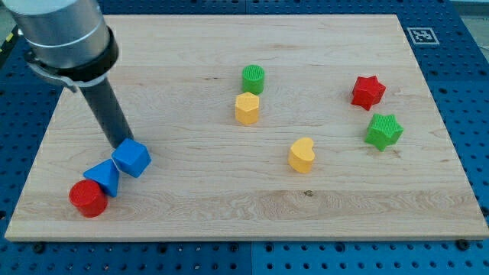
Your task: Push the red star closer to the blue triangle
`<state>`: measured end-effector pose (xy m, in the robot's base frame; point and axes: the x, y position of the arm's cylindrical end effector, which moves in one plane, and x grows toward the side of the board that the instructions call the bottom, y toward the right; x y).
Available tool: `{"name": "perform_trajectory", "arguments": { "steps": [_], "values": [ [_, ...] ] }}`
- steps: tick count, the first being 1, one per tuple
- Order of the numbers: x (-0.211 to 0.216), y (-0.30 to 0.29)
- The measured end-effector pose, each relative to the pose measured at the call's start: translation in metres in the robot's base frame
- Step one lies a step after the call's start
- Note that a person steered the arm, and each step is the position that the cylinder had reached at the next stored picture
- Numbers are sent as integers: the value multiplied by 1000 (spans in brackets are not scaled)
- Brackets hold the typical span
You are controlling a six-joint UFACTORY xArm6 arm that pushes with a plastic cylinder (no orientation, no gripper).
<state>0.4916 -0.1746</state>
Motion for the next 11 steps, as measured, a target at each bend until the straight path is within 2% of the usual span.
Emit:
{"name": "perform_trajectory", "arguments": {
  "steps": [1,3,5,6,7,9,10,11],
  "values": [
    [1,15],
    [36,20],
    [-96,32],
    [-171,80],
    [-204,172],
    [-191,379],
    [-129,395],
    [-93,394]
  ]
}}
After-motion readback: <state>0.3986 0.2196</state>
